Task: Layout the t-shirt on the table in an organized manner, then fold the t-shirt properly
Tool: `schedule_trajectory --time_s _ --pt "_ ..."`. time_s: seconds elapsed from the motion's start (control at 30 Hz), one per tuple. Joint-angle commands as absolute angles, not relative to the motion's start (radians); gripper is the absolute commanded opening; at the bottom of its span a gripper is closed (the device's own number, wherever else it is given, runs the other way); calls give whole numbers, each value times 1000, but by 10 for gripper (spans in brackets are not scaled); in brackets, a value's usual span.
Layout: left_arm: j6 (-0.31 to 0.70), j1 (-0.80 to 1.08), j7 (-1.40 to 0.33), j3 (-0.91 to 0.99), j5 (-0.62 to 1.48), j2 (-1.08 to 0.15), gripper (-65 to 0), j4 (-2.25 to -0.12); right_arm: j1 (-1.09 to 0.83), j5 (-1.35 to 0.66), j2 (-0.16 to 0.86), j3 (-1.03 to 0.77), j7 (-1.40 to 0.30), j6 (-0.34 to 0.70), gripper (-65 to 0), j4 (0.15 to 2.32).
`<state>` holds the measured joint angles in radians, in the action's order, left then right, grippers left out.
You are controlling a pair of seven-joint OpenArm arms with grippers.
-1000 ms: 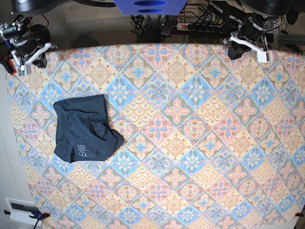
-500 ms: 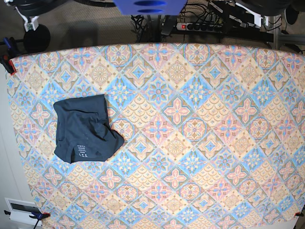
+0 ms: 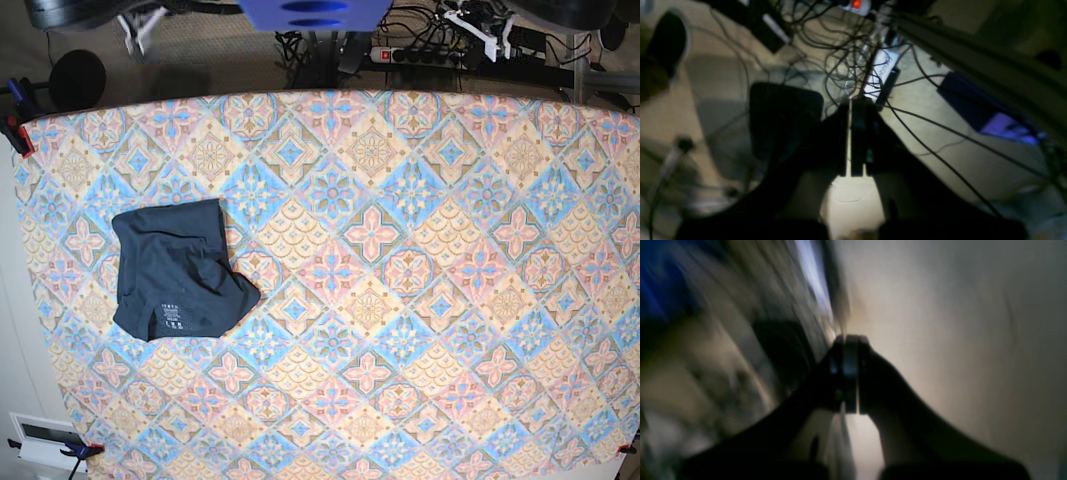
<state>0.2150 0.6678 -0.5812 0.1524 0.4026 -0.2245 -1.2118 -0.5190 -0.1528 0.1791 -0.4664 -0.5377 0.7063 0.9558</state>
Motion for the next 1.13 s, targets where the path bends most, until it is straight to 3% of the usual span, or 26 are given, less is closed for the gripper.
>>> schedule_trajectory --time_s 0.0,0.47,0.67,0.8,1.1 --pt "220 653 -542 122 381 -229 -650 -1168 -542 -93 189 -476 -561 698 -643 891" --pt "213 321 61 -280 309 -150 -650 -378 -305 -21 188 -472 -136 698 -643 404" --pt "213 245 117 -377 309 -101 -650 -297 -246 -21 185 -470 -68 696 -639 318" --pt "213 223 117 -407 309 -74 -650 -295 -226 -21 185 -467 -64 615 -639 288" --pt "213 196 120 -406 317 -31 -650 -295 -219 -22 179 -326 -65 608 -639 288"
